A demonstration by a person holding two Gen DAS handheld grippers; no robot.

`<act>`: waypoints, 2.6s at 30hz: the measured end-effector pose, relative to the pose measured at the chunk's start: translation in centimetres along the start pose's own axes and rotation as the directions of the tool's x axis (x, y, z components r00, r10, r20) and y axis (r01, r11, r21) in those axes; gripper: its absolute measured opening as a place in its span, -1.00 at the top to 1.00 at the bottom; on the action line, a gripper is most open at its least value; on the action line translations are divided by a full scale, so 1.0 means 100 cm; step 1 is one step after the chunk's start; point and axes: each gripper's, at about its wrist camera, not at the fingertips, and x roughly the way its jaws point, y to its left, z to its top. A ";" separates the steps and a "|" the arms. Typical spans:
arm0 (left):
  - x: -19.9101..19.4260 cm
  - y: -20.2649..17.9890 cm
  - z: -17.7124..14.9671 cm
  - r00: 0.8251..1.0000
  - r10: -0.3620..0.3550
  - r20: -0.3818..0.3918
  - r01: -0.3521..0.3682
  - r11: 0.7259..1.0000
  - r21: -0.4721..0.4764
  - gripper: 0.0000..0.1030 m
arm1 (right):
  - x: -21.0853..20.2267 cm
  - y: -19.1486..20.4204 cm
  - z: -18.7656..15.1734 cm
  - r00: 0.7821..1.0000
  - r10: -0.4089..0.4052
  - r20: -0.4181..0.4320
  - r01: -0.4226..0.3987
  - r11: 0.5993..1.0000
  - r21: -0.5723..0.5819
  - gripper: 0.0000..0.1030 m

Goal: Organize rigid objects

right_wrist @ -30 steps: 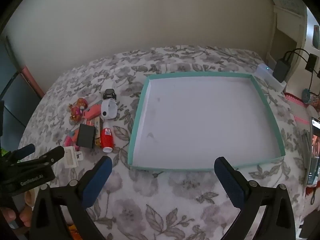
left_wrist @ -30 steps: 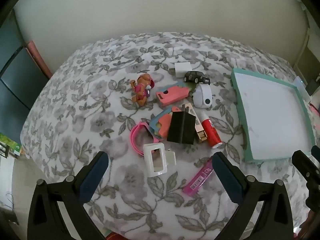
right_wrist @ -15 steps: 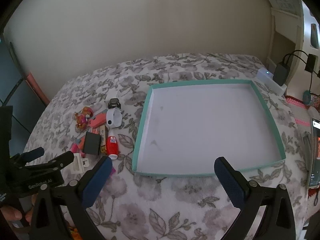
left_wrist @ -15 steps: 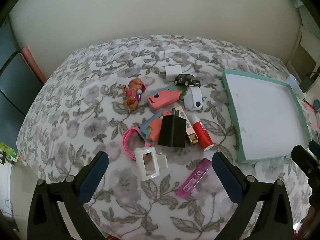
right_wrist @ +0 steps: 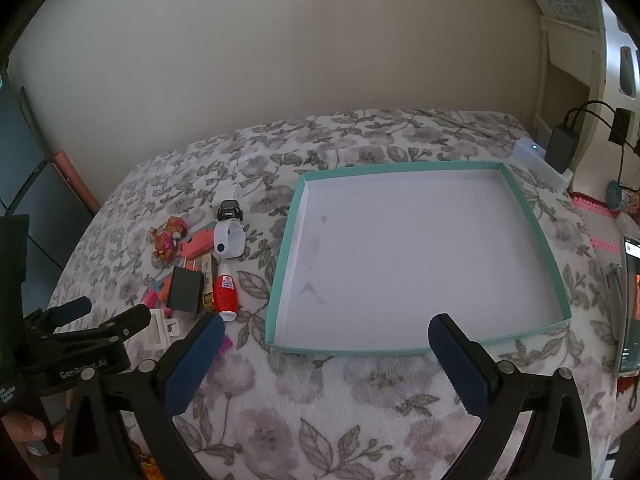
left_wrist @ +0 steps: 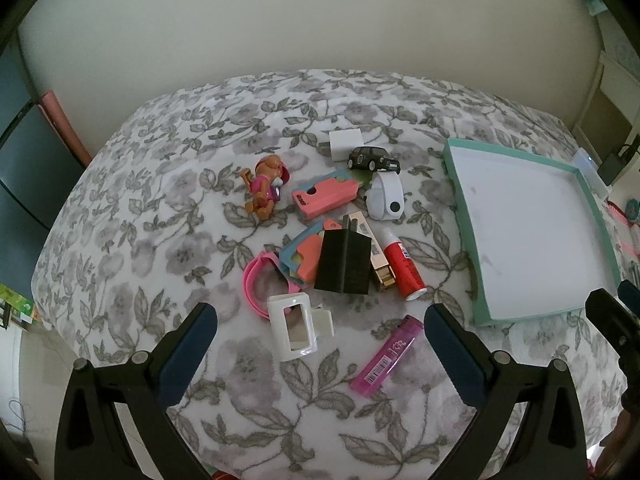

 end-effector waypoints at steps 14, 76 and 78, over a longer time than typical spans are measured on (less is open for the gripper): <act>-0.006 -0.001 0.001 0.999 0.021 0.028 -0.021 1.000 0.012 -1.00 | 0.000 -0.002 0.000 1.000 -0.019 -0.006 0.019 1.000 0.015 -1.00; 0.028 0.097 -0.005 0.993 -0.054 -0.105 0.032 0.979 -0.200 -1.00 | 0.076 0.103 0.015 0.927 0.000 -0.374 -0.021 0.998 -0.053 -0.87; 0.035 0.095 -0.006 0.991 -0.067 -0.112 0.043 0.978 -0.203 -0.96 | 0.091 0.114 0.008 0.911 -0.016 -0.413 -0.015 0.997 -0.071 -0.81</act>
